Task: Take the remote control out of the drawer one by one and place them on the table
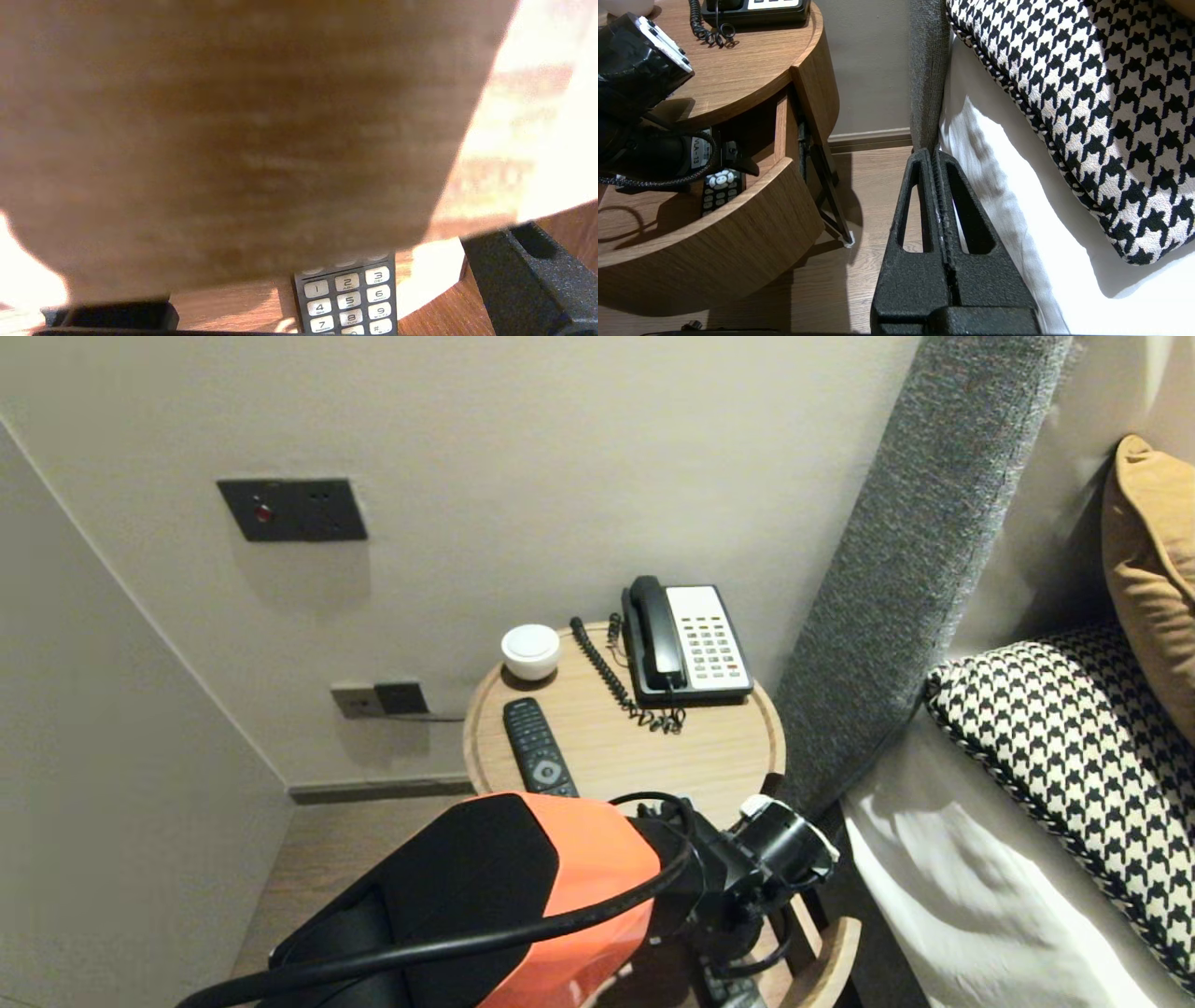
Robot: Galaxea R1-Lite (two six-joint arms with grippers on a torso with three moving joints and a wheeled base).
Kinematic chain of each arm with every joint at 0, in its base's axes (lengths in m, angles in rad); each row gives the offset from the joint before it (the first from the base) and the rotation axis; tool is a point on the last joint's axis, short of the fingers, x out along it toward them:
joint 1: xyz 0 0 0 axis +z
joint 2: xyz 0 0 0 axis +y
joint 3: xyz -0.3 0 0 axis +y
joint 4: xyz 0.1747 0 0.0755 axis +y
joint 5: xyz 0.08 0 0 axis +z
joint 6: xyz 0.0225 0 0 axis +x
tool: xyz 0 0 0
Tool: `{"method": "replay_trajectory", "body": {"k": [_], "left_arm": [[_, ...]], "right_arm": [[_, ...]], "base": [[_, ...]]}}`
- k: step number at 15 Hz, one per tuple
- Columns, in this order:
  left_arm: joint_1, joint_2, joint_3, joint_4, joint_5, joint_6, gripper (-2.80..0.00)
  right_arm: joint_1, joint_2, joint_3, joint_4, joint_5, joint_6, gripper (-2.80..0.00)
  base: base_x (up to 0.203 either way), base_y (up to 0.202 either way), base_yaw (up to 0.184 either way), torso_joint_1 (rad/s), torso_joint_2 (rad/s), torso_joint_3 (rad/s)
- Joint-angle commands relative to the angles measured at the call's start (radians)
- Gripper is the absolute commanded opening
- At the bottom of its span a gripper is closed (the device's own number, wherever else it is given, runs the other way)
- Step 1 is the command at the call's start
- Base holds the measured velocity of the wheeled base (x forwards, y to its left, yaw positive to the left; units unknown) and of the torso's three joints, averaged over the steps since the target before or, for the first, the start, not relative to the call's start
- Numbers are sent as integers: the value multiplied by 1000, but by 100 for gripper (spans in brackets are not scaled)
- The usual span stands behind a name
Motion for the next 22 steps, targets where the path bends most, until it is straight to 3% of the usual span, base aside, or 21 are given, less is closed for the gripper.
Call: {"method": "replay_trajectory", "body": {"k": [1,16,19,22], "left_arm": [[-4,-2,1,10,2,-8,0],[-48,-35,6,55,12,-25,0],[-47,-38,6,94,71,-17,0],[-47,-38,6,106,81,-12,0]], "right_arm": [[0,1,40,-1,0,0,-280],[0,1,40,-1,0,0,-280],[0,1,40,-1,0,0,-280],[0,1,40,-1,0,0,-280]], "base": [[0,0,0,0,0,0],[0,0,0,0,0,0],[0,0,0,0,0,0],[0,0,0,0,0,0]]}}
